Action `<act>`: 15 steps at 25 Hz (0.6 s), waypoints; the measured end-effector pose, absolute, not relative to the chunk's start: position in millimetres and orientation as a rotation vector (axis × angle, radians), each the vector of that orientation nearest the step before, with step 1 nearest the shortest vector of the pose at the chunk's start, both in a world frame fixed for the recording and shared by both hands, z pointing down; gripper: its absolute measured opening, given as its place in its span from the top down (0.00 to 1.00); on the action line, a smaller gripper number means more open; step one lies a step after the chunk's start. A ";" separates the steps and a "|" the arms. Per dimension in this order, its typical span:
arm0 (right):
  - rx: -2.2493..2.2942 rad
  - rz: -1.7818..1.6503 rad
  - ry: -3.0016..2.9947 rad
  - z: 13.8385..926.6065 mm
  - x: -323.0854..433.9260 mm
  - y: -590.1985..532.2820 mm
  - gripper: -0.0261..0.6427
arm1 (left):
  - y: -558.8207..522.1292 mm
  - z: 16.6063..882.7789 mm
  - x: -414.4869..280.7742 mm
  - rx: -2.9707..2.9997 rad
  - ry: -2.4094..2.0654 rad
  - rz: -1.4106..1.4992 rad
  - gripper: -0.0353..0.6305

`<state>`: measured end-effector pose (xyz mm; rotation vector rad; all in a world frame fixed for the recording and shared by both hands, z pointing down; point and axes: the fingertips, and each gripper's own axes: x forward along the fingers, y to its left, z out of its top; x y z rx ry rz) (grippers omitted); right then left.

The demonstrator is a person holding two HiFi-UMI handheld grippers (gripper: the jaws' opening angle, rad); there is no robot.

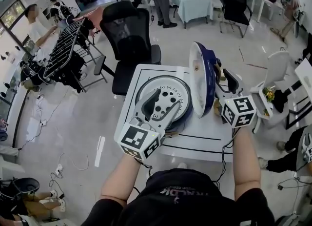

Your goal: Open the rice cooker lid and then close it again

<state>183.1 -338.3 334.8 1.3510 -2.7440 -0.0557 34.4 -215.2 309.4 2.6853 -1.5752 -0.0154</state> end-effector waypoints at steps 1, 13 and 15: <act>1.342 -0.064 -2.745 335.1 181.2 -339.7 0.59 | -216.1 308.4 34.5 2.683 -1.583 -0.015 0.53; 1.332 -0.211 -2.667 334.4 171.6 -348.5 0.78 | -224.9 306.7 38.3 2.669 -1.610 -0.007 0.53; 1.341 -0.190 -2.666 334.2 172.2 -348.5 0.78 | -224.3 307.8 38.8 2.669 -1.603 -0.003 0.53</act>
